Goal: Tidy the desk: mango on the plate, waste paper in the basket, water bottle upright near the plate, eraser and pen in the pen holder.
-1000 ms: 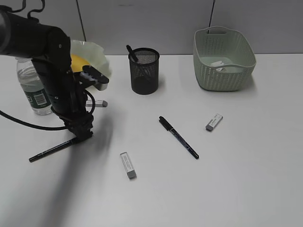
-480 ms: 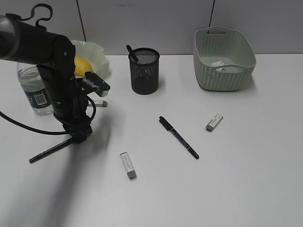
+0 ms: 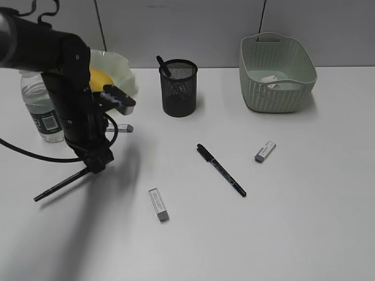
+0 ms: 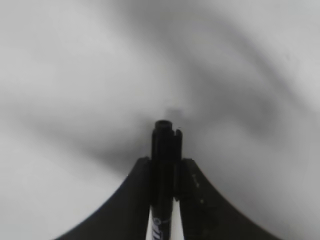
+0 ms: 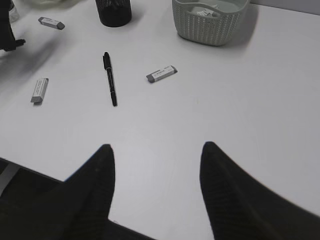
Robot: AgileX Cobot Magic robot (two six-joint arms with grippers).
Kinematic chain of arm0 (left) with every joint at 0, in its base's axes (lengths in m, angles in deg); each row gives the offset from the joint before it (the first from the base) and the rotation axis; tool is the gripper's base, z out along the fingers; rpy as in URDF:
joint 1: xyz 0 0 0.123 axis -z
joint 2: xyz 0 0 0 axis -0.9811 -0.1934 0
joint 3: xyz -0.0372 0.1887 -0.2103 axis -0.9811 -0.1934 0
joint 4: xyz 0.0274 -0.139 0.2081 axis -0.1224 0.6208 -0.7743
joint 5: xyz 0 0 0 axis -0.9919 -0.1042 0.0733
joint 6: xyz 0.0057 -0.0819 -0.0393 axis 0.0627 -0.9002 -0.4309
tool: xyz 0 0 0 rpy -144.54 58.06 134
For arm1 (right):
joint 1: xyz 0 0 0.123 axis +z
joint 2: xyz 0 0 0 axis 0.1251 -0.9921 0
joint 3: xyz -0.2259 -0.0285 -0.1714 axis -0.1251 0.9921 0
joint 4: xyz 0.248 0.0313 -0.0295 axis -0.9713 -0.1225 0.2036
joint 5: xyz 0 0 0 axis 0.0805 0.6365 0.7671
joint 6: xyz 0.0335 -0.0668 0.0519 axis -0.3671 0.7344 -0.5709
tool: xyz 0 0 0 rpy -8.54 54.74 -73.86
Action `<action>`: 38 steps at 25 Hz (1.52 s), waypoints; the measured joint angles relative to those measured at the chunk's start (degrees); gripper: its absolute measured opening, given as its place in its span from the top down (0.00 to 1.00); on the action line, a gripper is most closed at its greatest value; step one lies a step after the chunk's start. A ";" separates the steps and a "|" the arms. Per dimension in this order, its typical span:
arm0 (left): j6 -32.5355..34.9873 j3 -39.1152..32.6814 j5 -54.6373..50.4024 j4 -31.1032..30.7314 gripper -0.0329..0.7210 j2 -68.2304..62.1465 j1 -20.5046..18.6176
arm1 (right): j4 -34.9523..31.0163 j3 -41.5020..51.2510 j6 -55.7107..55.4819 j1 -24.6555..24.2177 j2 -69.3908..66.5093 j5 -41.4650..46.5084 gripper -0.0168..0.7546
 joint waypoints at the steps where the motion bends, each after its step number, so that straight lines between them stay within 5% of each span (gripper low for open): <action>1: -0.02 0.82 -0.12 0.05 0.77 0.97 0.05 | 0.00 0.00 0.00 0.00 0.00 0.00 0.41; 10: -0.31 16.51 2.89 4.47 0.77 5.47 0.05 | 0.05 0.00 -0.14 0.00 0.00 0.00 0.41; 23: -0.38 22.48 40.77 36.93 0.77 1.77 0.11 | 0.11 0.00 -0.36 0.00 0.00 0.00 0.41; 38: -0.42 22.48 52.54 38.99 0.74 -10.33 3.74 | 2.01 0.00 -2.76 0.00 0.00 0.00 0.41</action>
